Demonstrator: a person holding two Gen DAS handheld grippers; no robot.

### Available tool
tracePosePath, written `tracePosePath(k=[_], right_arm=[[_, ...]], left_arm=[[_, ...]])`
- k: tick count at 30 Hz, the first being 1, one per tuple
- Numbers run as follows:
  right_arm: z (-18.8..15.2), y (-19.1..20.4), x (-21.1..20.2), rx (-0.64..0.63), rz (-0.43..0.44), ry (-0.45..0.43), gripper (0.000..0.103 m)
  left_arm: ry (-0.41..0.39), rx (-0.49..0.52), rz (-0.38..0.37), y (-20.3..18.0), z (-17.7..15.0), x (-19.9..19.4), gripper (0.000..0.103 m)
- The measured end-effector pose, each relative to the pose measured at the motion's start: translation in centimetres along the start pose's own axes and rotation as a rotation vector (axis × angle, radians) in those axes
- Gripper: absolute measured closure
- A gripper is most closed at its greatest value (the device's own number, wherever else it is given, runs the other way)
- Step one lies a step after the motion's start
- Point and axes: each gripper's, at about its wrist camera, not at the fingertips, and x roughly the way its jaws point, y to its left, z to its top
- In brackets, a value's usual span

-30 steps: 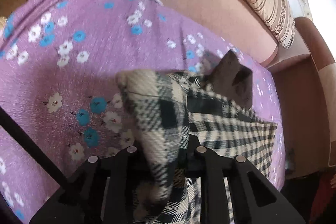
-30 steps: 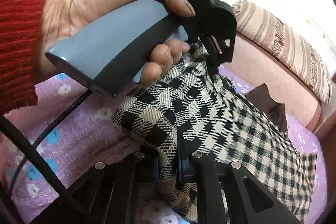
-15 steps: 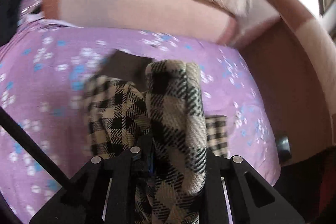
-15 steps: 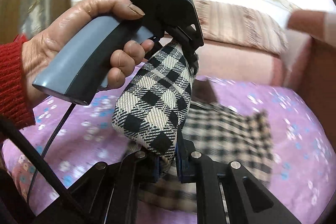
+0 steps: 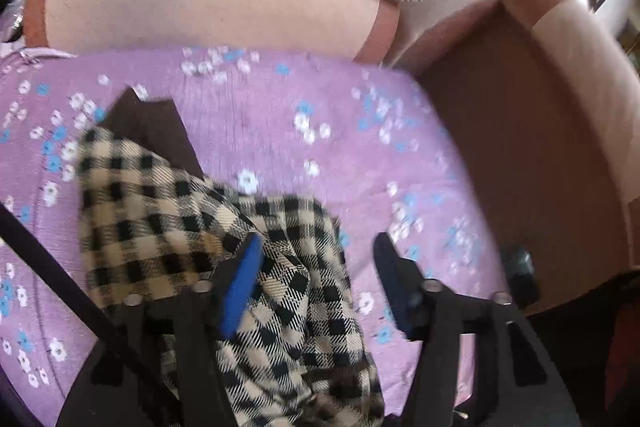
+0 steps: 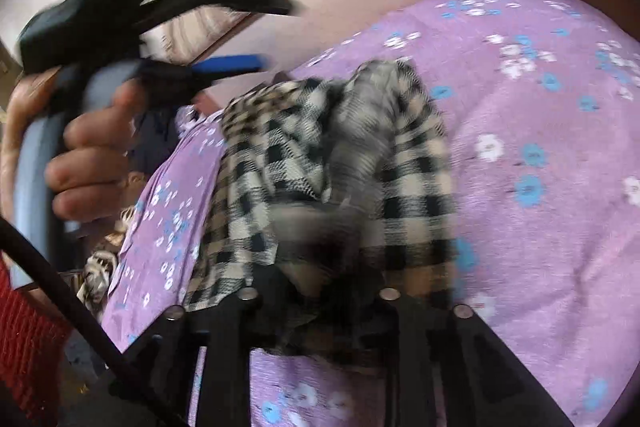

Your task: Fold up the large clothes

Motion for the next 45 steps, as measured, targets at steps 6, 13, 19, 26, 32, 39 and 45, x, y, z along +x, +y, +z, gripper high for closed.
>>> tracePosePath(k=[6, 13, 19, 26, 32, 39, 45], right_arm=[[0.7, -2.3, -6.9, 0.047, -0.054, -0.181, 0.066], [7.8, -0.1, -1.7, -0.046, 0.127, -0.094, 0.047], [9.6, 0.9, 6.9, -0.161, 0.069, 0.061, 0.077], [10.8, 1.5, 3.3, -0.161, 0.154, -0.03, 0.099], [11.5, -2.4, 0.5, -0.04, 0.049, -0.09, 0.099], [10.8, -7.7, 2.6, 0.075, -0.07, 0.006, 0.101], [10.6, -6.3, -1.5, 0.017, -0.009, -0.034, 0.078]], left_arm=[[-0.092, 0.09, 0.108, 1.0, -3.7, -5.3, 0.034], [-0.131, 0.211, 0.267, 2.7, -11.4, -5.9, 0.034], [-0.151, 0.181, 0.274, 3.9, -14.2, -5.5, 0.034], [-0.197, 0.171, 0.264, 4.0, -13.2, -5.5, 0.034], [-0.148, 0.175, 0.235, 3.9, -13.6, -3.2, 0.034], [-0.078, 0.16, 0.265, 5.0, -15.3, -0.6, 0.034], [-0.108, 0.155, 0.254, 4.9, -15.7, -2.8, 0.034]])
